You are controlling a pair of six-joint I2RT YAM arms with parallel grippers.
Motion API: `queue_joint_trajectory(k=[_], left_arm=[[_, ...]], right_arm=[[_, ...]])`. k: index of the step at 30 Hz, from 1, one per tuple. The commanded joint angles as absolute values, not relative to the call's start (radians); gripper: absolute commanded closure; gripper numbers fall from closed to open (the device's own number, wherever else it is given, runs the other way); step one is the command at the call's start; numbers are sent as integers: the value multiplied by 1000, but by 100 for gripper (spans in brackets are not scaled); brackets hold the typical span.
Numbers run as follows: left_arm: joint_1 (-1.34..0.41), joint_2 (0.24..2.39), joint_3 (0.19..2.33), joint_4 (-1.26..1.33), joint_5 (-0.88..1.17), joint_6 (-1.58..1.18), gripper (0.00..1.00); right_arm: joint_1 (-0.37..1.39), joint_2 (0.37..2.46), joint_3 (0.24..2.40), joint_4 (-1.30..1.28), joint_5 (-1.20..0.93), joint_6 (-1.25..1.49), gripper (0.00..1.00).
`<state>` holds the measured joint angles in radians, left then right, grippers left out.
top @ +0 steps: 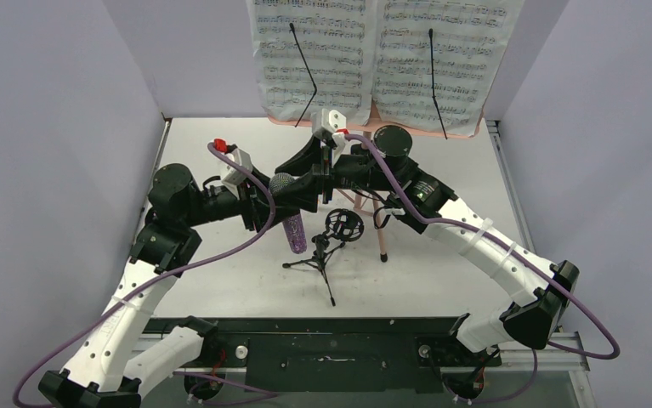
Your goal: Set up the instrument practice props
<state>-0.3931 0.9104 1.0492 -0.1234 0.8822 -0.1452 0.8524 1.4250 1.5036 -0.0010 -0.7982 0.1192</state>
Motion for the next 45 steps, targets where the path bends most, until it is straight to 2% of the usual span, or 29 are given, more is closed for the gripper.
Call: queue_joint_trajectory(k=[1,3,4,9,10,13,16,19,21,24,45], left_arm=[[-400,900,1115,-14,885,-150,100],[-401,898,1112,-14,883,-152,100],[-402,896,1109,-14,876,-153,100],[-402,891,1099,19,852,-153,100],[-401,892,1098,21,850,-153,92],[-402,892,1091,21,831,-149,52],[-401,891,1084,23,824,-137,24],[-402,887,1076,22,813,-132,7],[-401,880,1073,23,795,-133,0],[-400,866,1062,26,772,-131,3],[-399,767,846,140,475,-104,4]], right_arm=[[856,1408,1505,16,-794,102,76],[856,1406,1508,21,-788,100,90],[856,1403,1507,21,-785,97,94],[853,1381,1497,24,-749,74,95],[851,1374,1494,29,-742,71,95],[847,1354,1474,52,-717,71,95],[840,1341,1463,63,-684,67,95],[833,1332,1458,54,-650,58,95],[830,1325,1457,41,-608,47,95],[826,1309,1451,30,-563,28,95],[819,1091,1341,80,-116,53,95]])
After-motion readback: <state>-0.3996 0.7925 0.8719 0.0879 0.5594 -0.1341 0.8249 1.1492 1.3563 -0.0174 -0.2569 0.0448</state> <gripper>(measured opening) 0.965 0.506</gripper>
